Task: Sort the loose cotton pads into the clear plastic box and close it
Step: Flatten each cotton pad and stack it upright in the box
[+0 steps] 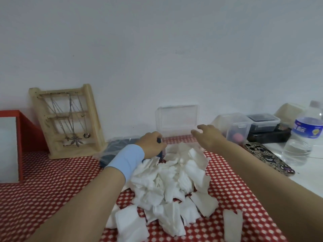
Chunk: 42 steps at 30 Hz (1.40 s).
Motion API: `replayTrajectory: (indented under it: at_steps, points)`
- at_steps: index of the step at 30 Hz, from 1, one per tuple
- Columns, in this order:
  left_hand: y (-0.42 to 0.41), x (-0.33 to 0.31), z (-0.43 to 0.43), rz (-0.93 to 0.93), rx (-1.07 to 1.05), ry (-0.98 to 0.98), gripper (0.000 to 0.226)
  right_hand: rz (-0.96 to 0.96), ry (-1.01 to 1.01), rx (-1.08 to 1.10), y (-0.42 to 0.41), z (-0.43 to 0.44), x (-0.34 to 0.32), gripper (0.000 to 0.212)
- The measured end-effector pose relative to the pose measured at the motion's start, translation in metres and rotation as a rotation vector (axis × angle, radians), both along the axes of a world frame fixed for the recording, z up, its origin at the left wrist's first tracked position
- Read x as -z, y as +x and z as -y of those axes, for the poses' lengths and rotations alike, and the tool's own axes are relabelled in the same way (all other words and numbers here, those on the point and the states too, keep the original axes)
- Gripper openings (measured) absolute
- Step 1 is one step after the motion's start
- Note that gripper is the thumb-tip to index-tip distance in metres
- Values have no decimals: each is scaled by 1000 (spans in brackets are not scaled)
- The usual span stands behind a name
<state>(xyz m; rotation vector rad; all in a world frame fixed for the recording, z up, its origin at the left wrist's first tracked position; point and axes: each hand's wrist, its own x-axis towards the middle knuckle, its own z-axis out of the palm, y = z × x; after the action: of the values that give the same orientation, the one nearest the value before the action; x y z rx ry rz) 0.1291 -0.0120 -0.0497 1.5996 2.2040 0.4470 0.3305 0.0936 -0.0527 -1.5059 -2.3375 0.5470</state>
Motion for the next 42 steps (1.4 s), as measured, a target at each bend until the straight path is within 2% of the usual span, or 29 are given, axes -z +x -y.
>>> replayTrajectory:
  at_steps: [2, 5, 8, 11, 14, 16, 18, 21, 24, 27, 30, 33, 35, 38, 42]
  points:
    - [6, -6, 11, -23, 55, -73, 61, -112, 135, -3, 9, 13, -7, 46]
    - [22, -13, 33, 27, 175, -316, 85, -160, 83, -213, 24, 43, -14, 35]
    - [44, -5, 48, 48, 315, -419, 86, -35, 57, -300, 39, 65, -15, 24]
    - [57, 6, 53, -20, 308, -390, 93, 154, -86, -290, 58, 75, -17, 21]
    - [68, -8, 59, -84, 191, -264, 104, 471, -367, -322, 75, 86, -24, 30]
    - [79, -20, 63, -188, 209, -109, 103, 649, -480, -390, 80, 95, -22, 35]
    - [95, -24, 68, -248, 319, -22, 101, 767, -456, -443, 78, 101, -13, 42]
    - [110, -15, 67, -264, 415, -203, 90, 814, -365, -503, 71, 102, -3, 37]
    - [107, -6, 64, -261, 417, -322, 75, 724, -357, -529, 69, 95, -12, 29]
    - [95, -14, 59, -84, 391, -162, 56, 548, -318, -525, 71, 83, -30, 22]
    - [83, -28, 49, 178, 274, 48, 36, 289, -280, -494, 69, 70, -50, 3]
    - [73, -39, 36, 443, 140, 103, 38, -87, -191, -413, 59, 57, -58, 2]
    - [65, -43, 31, 542, 127, 69, 41, -285, -157, -375, 46, 47, -56, 6]
    - [51, -40, 24, 591, 118, 110, 36, -456, -133, -350, 26, 32, -47, 13]
    - [30, -30, 14, 593, 40, 211, 39, -642, -237, -288, 2, 18, -32, 22]
